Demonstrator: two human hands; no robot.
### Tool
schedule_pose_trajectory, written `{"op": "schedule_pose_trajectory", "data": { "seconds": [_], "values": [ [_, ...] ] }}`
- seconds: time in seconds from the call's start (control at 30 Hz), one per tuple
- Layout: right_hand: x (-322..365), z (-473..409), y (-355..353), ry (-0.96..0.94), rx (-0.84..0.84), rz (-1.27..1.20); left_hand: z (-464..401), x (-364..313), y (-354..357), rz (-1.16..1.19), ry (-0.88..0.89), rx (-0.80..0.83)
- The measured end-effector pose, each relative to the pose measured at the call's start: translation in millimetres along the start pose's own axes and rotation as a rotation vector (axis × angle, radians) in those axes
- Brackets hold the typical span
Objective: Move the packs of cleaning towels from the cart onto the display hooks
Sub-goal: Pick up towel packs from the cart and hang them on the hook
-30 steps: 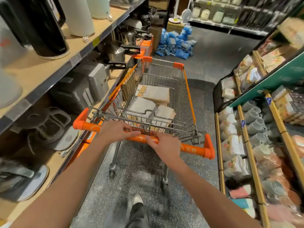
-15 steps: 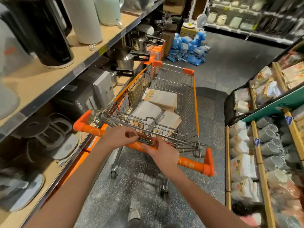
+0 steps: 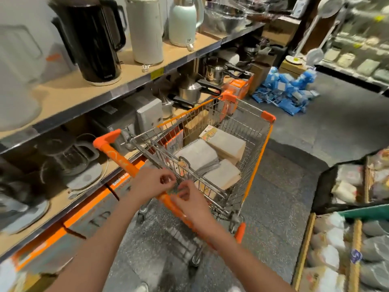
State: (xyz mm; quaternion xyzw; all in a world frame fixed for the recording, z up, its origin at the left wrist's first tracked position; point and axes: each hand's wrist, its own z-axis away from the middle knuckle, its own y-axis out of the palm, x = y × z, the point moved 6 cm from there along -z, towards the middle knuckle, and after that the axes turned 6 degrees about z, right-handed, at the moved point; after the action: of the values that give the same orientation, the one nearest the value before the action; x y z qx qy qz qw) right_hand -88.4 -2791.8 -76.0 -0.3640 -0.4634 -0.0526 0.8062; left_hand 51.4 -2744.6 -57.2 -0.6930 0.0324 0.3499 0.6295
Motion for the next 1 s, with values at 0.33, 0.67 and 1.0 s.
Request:
{"op": "schedule_pose_trajectory", "data": {
  "seconds": [0.33,0.67,1.0],
  "values": [
    [-55.6,-42.3,-132.2,-0.268,0.064,0.148,-20.5,-82.9,54.1,0.185,-0.278,-0.250],
    [-87.9,-97.2,-208.5,-0.432,0.177,0.425,-75.8,-145.2,92.3,0.185,-0.354,-0.311],
    [-113.4,-192.0,-250.9,-0.442,0.212,0.365,-173.4,-139.6,127.1,0.370,-0.444,-0.375]
  ]
}}
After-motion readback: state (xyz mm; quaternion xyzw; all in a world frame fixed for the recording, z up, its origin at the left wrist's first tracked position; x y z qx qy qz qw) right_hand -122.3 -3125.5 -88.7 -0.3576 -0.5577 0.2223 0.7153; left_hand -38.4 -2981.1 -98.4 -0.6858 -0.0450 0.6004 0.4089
